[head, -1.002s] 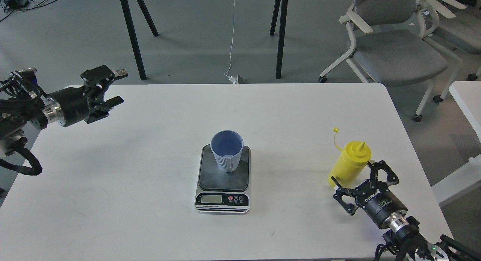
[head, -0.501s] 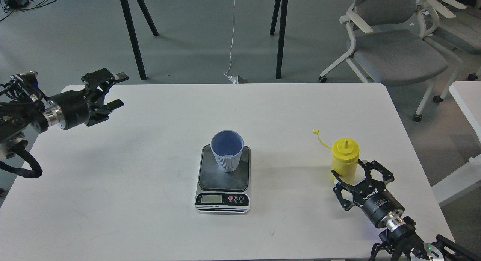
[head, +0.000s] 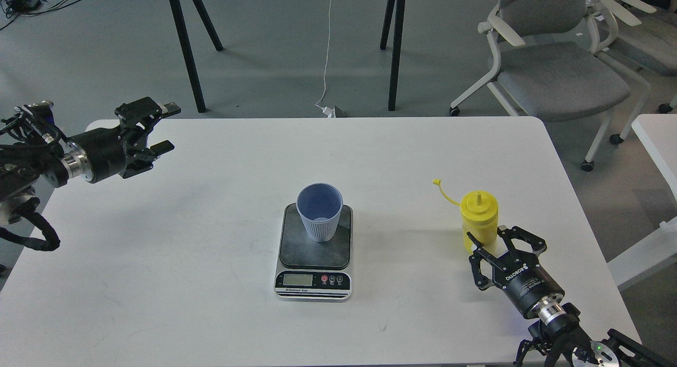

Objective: Pour seasoning into cup on scale with both arms
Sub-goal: 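Close the right gripper around the yellow bottle's body, then lift the yellow bottle with the right gripper toward the cup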

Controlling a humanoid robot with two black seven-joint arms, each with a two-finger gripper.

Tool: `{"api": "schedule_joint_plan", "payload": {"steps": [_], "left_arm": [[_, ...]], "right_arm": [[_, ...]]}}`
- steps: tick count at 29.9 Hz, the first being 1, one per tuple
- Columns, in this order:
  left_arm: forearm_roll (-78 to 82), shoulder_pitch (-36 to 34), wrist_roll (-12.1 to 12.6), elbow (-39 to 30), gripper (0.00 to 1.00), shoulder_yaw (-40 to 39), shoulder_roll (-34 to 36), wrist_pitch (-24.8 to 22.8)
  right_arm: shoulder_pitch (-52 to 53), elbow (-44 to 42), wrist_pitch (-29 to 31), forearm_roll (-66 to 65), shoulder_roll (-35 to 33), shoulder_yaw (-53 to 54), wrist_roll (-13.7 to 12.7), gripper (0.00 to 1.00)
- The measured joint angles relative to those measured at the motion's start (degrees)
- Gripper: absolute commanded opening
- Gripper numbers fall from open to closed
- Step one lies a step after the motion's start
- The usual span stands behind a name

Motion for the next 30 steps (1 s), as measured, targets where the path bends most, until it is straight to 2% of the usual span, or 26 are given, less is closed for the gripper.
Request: {"api": "schedule_joint_plan", "payload": {"steps": [17, 24, 30], "left_arm": [[0.0, -0.1, 0.0, 0.0, 0.99, -0.3, -0.1, 0.0], [0.0, -0.1, 0.0, 0.0, 0.99, -0.4, -0.1, 0.0], [-0.1, -0.1, 0.0, 0.0, 0.99, -0.4, -0.1, 0.0]], "right_arm": [[1.5, 2.6, 0.0, -0.1, -1.5, 2.0, 0.5, 0.37], [9.1, 4.0, 0.0, -1.9, -4.7, 2.4, 0.5, 0.37], [18.1, 4.2, 0.0, -9.7, -5.2, 2.0, 0.5, 0.36]]}}
